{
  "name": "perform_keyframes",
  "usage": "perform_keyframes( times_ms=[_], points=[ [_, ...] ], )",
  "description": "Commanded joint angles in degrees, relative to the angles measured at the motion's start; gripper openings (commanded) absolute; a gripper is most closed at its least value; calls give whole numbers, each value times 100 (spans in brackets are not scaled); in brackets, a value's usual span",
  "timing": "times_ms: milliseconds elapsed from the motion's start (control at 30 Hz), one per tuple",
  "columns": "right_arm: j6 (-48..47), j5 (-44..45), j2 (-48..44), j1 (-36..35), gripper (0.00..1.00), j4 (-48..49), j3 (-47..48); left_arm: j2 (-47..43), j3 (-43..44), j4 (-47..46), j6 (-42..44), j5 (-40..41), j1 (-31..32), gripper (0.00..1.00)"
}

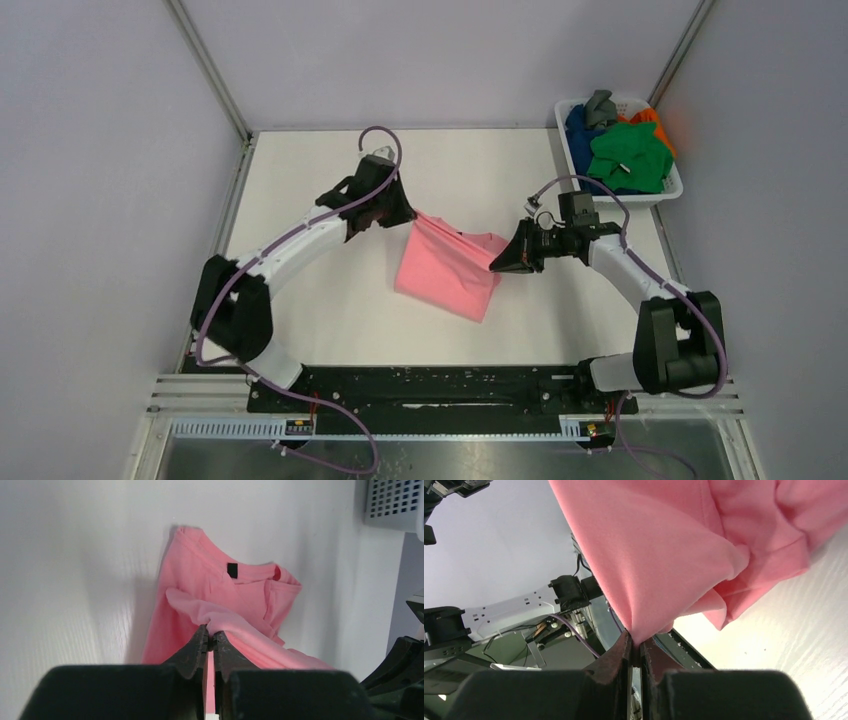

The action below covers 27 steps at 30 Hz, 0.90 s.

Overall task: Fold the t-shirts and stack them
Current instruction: Fold the long partially folded tshirt into a neat square

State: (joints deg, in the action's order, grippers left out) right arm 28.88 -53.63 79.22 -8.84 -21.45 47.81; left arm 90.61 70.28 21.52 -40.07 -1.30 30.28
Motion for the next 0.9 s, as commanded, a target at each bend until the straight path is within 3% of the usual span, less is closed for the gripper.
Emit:
perform_keyframes(
  times_ms=[0, 200, 333, 367, 400, 433, 467, 567, 600, 767, 867],
  points=[
    [-90, -60, 563, 159, 3, 78, 379, 680, 662, -383, 209, -42, -263, 0],
    [114, 343, 1717, 281, 7, 360, 1089, 1802, 1597, -277, 204, -115, -384, 0],
    [191, 805, 2403, 324, 28, 326, 1620, 2473, 2226, -97, 185, -257, -442, 9],
    [189, 876, 2537, 342, 36, 282, 1811, 2597, 2367, -36, 184, -284, -463, 16],
    [163, 972, 2652, 358, 51, 171, 1995, 2700, 2477, 7, 174, -315, -483, 32],
    [123, 1086, 2734, 372, 86, 34, 2204, 2733, 2544, 30, 182, -339, -502, 42],
    [81, 1210, 2761, 382, 99, -109, 2362, 2715, 2566, 36, 181, -376, -524, 51],
    [48, 1509, 2546, 392, 100, -263, 2494, 2481, 2437, 26, 285, -367, -542, 84],
    [42, 1565, 2417, 391, 100, -264, 2450, 2388, 2332, 15, 377, -353, -545, 86],
    [-109, 1739, 1553, 392, 99, -172, 1764, 1996, 1689, 19, 769, -455, -543, 89],
    [-232, 1774, 917, 392, 99, -118, 1195, 2014, 1425, 206, 1054, -771, -541, 83]
  ],
)
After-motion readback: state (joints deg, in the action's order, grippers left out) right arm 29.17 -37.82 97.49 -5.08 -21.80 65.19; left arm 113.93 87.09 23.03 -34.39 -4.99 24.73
